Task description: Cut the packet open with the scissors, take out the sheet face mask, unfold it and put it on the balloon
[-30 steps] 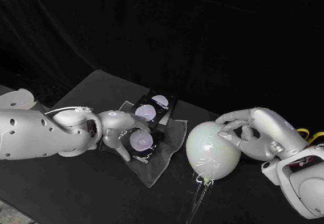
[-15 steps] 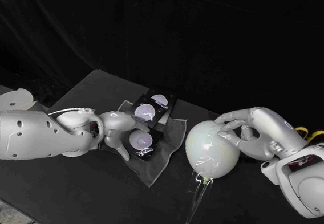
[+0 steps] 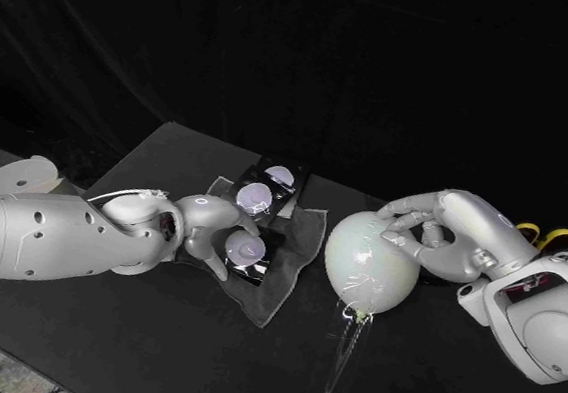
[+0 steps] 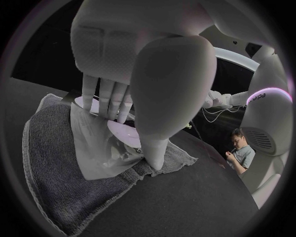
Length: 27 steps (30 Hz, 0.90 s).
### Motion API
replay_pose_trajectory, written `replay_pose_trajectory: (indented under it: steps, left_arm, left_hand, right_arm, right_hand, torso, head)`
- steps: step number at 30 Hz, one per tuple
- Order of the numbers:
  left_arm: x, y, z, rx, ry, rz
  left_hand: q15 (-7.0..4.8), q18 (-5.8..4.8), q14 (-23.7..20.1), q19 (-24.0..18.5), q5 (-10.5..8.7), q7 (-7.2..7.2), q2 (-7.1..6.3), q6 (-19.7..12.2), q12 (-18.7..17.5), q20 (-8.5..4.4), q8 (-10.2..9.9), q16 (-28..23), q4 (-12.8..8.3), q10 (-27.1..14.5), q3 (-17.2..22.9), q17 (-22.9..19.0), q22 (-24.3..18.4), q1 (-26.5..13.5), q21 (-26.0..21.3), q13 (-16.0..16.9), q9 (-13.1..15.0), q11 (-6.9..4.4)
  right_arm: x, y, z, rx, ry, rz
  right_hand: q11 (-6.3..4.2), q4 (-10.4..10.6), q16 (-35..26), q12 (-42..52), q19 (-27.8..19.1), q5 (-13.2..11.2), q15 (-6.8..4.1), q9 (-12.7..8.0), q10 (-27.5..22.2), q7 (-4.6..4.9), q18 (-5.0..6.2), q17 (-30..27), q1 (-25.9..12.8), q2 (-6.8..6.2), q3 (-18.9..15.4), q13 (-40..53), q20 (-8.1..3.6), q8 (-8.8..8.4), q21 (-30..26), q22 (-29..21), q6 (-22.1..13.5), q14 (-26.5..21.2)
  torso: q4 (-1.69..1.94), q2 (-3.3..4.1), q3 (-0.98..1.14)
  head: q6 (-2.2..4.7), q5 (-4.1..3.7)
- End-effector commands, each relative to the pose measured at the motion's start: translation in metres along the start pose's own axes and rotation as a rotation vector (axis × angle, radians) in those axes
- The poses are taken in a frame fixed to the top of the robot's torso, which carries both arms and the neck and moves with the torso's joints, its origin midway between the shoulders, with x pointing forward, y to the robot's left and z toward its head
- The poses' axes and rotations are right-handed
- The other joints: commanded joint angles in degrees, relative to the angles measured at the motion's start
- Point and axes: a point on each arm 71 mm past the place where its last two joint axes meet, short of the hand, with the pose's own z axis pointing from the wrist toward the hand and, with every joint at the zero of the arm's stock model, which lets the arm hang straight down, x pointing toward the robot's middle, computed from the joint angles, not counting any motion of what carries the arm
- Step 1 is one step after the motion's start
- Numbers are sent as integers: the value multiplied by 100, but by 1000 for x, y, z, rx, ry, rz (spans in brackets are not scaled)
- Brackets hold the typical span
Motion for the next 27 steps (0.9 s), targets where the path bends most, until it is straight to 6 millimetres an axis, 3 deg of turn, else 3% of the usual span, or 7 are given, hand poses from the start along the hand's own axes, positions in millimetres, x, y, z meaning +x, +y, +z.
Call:
replay_pose_trajectory:
  steps: [1,9,20,23,27]
  left_arm:
    - [8,2,-1,-13,44,-1]
    - [8,1,-1,-9,48,-25]
    - [7,2,-2,-9,38,-41]
    - [7,2,-2,-6,36,-52]
    - [7,1,-3,2,35,-66]
  left_hand:
    - [31,142,195,78,18,57,188,166,11,10,68,46,-61,218,211,41,11,45,39,21,55,31]
    - [96,280,634,214,9,143,479,505,-4,49,187,130,-74,716,559,117,14,104,83,36,144,98]
    - [124,294,727,265,5,162,633,633,-35,45,242,114,-86,954,772,103,9,178,96,43,176,114]
    - [123,295,783,286,4,143,722,755,-31,40,304,115,-92,1047,852,105,7,203,101,47,203,105]
    - [144,299,1012,332,1,90,958,1174,42,27,515,161,-113,1319,1007,146,8,283,114,68,287,107]
  right_arm:
    - [1,0,0,2,16,4]
    - [2,0,0,3,20,6]
    - [2,0,-1,3,22,8]
    - [2,0,-1,2,22,8]
    - [2,0,-1,2,22,9]
  right_hand:
    - [4,12,18,-20,-47,28,32,4,-37,14,-27,4,-8,15,31,0,7,-11,21,5,-3,20]
    - [1,7,33,-18,-45,40,30,6,-30,11,-28,15,-9,22,44,2,7,-7,45,29,3,23]
    - [-3,4,49,-16,-46,54,28,9,-20,7,-28,24,-13,34,61,4,7,-1,66,53,11,27]
    - [-4,2,57,-16,-49,62,26,11,-18,5,-28,29,-14,41,70,4,7,2,70,59,15,28]
    - [-4,2,57,-16,-49,62,26,11,-18,5,-28,29,-14,41,70,4,7,2,70,59,15,28]
  torso:
    - [-1,-2,-1]
    - [3,-1,-3]
    - [4,-1,-2]
    - [2,-3,0]
    - [2,-2,-1]
  head:
    - [-7,-11]
    - [-5,-13]
    - [-13,-4]
    - [-18,3]
    - [-16,1]
